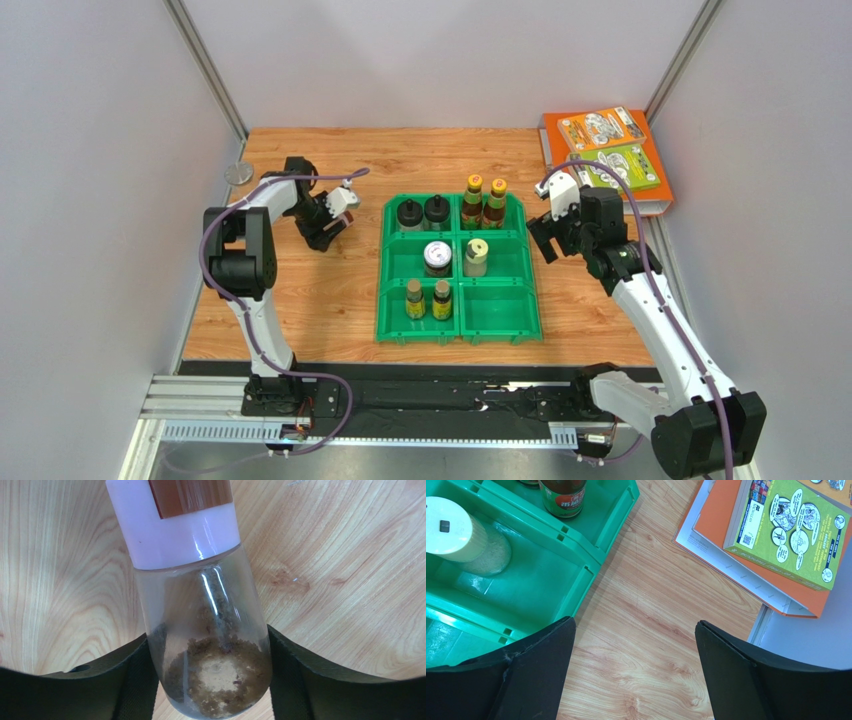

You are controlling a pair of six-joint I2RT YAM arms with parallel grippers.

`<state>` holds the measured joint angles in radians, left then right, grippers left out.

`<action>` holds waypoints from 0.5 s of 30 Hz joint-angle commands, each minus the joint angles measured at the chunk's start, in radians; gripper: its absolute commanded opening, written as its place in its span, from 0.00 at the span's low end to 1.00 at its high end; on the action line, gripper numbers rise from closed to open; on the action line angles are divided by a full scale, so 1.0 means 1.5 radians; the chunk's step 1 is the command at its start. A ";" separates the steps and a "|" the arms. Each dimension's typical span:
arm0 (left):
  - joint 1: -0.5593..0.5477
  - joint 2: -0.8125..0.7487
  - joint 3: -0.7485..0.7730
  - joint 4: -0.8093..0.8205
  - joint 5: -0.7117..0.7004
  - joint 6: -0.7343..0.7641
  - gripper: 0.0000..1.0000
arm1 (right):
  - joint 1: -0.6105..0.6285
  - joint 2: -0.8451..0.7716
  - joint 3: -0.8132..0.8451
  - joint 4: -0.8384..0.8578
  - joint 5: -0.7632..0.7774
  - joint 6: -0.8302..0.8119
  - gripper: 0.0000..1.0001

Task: Organize the condiment bottles
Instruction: Pick up the bottle from the center of the board.

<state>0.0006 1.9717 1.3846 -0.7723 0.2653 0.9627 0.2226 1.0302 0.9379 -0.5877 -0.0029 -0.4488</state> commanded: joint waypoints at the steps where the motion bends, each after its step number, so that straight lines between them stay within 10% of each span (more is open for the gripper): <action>1: 0.002 0.010 0.017 0.008 -0.011 -0.002 0.54 | 0.005 -0.014 0.027 0.013 -0.011 0.007 0.93; 8: 0.002 -0.003 0.017 0.008 0.010 -0.002 0.02 | 0.005 -0.011 0.029 0.009 -0.022 0.008 0.93; 15: -0.014 -0.073 -0.005 0.015 0.068 0.016 0.00 | 0.005 -0.016 0.055 -0.024 -0.111 0.015 0.93</action>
<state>0.0006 1.9675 1.3849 -0.7643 0.2821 0.9546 0.2226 1.0302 0.9489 -0.6060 -0.0612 -0.4450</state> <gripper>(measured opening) 0.704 0.928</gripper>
